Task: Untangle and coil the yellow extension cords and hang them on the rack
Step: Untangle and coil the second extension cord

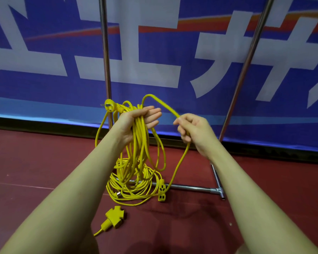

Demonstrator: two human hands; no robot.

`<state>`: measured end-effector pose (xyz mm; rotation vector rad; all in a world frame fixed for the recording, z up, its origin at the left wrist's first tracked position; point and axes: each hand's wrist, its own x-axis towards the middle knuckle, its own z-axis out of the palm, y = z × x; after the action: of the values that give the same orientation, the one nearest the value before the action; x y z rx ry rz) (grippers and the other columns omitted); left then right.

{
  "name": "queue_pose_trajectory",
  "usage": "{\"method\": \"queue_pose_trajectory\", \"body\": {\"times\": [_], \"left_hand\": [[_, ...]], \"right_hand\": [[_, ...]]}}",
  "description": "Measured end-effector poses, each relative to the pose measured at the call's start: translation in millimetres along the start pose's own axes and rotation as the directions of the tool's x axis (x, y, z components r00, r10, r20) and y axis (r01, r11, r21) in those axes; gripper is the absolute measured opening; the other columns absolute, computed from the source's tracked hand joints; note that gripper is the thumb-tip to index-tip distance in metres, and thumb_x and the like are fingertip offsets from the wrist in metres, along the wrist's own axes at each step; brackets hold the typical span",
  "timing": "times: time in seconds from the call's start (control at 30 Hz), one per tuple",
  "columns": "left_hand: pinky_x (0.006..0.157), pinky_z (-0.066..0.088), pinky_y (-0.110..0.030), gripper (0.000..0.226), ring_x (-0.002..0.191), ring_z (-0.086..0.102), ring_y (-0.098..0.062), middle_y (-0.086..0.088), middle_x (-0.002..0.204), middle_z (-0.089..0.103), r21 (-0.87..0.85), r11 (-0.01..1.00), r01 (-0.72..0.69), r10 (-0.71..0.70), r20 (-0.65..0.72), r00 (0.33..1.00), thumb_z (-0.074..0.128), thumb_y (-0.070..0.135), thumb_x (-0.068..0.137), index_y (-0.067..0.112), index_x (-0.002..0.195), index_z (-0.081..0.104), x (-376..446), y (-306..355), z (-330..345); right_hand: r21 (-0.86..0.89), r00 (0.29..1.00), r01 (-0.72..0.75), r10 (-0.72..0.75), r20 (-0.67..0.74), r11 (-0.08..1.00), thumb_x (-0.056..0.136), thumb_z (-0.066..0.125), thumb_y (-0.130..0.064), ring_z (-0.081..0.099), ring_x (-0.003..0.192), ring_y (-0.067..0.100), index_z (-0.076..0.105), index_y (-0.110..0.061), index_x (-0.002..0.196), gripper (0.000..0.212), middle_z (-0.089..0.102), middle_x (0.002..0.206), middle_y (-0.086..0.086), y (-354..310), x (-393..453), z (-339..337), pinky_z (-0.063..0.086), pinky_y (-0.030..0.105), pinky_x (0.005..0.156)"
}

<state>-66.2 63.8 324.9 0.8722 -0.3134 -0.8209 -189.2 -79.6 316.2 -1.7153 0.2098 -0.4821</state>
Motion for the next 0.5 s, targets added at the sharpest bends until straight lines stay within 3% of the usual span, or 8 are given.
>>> {"method": "queue_pose_trajectory", "body": {"times": [0.07, 0.13, 0.2, 0.3, 0.37, 0.43, 0.5], "left_hand": [[0.048, 0.053, -0.021, 0.020, 0.050, 0.064, -0.009, -0.003, 0.068, 0.070, 0.038, 0.999, -0.002, 0.003, -0.033, 0.999, 0.037, 0.006, 0.098, 0.004, 0.093, 0.057, 0.7, -0.6, -1.6], [0.037, 0.038, -0.015, 0.020, 0.032, 0.041, -0.003, 0.003, 0.052, 0.057, 0.039, 0.999, -0.032, 0.033, -0.023, 0.999, 0.036, 0.005, 0.097, 0.005, 0.090, 0.054, 1.8, -0.9, -3.7], [0.033, 0.030, -0.014, 0.021, 0.029, 0.029, -0.001, 0.006, 0.046, 0.044, 0.031, 0.999, -0.044, 0.044, 0.001, 0.999, 0.033, 0.006, 0.098, 0.007, 0.090, 0.053, 3.2, -1.1, -5.5], [0.030, 0.025, -0.014, 0.022, 0.027, 0.026, -0.002, 0.006, 0.041, 0.037, 0.072, 0.997, -0.042, 0.041, 0.015, 0.999, 0.034, 0.010, 0.099, 0.007, 0.089, 0.053, 3.0, 0.1, -6.8], [0.031, 0.027, -0.014, 0.023, 0.027, 0.029, -0.002, 0.007, 0.042, 0.043, 0.114, 0.993, -0.034, 0.032, 0.016, 0.999, 0.037, 0.014, 0.099, 0.008, 0.085, 0.054, 1.9, -0.3, -4.9], [0.035, 0.040, -0.015, 0.024, 0.034, 0.048, -0.003, 0.004, 0.052, 0.060, 0.132, 0.991, -0.008, 0.009, -0.007, 1.000, 0.040, 0.015, 0.099, 0.007, 0.084, 0.056, 1.3, -2.8, -1.5], [0.056, 0.055, -0.022, 0.024, 0.059, 0.069, -0.012, -0.006, 0.071, 0.072, 0.078, 0.997, 0.024, -0.024, -0.005, 1.000, 0.041, 0.016, 0.099, 0.005, 0.088, 0.059, 2.3, -6.5, 0.1]], "right_hand": [[0.066, 0.993, 0.014, -0.006, -0.118, 0.998, 0.101, 0.040, -0.011, 0.027, 0.035, 0.006, 0.055, -0.008, 0.082, 0.023, 0.039, 0.054, 0.002, -3.9, 2.2, -1.9, 0.022, 0.017, 0.037], [0.088, 0.987, 0.029, -0.014, -0.162, 0.996, 0.102, 0.038, -0.012, 0.025, 0.035, 0.005, 0.054, -0.009, 0.083, 0.025, 0.038, 0.055, 0.003, -7.3, 3.3, -0.9, 0.020, 0.017, 0.037], [0.096, 0.983, 0.033, -0.015, -0.181, 0.995, 0.102, 0.037, -0.012, 0.026, 0.035, 0.004, 0.055, -0.009, 0.086, 0.024, 0.038, 0.057, 0.004, -8.6, 3.6, 1.6, 0.019, 0.017, 0.037], [0.103, 0.982, 0.039, -0.019, -0.190, 0.994, 0.102, 0.037, -0.013, 0.027, 0.035, 0.005, 0.055, -0.007, 0.091, 0.023, 0.041, 0.059, 0.003, -8.0, 4.2, 5.3, 0.022, 0.017, 0.037], [0.108, 0.985, 0.041, -0.022, -0.170, 0.993, 0.102, 0.037, -0.015, 0.028, 0.034, 0.007, 0.056, -0.009, 0.088, 0.024, 0.042, 0.058, 0.003, -8.1, 5.3, 7.1, 0.024, 0.018, 0.036], [0.093, 0.997, 0.013, -0.006, -0.078, 0.996, 0.102, 0.038, -0.016, 0.029, 0.033, 0.009, 0.055, -0.011, 0.085, 0.025, 0.040, 0.056, 0.003, -8.3, 5.3, 8.6, 0.023, 0.017, 0.035], [0.048, 0.997, -0.019, 0.015, 0.079, 0.999, 0.102, 0.039, -0.015, 0.029, 0.031, 0.009, 0.055, -0.009, 0.082, 0.026, 0.039, 0.052, 0.004, -8.5, 2.7, 11.7, 0.024, 0.015, 0.034]]}}
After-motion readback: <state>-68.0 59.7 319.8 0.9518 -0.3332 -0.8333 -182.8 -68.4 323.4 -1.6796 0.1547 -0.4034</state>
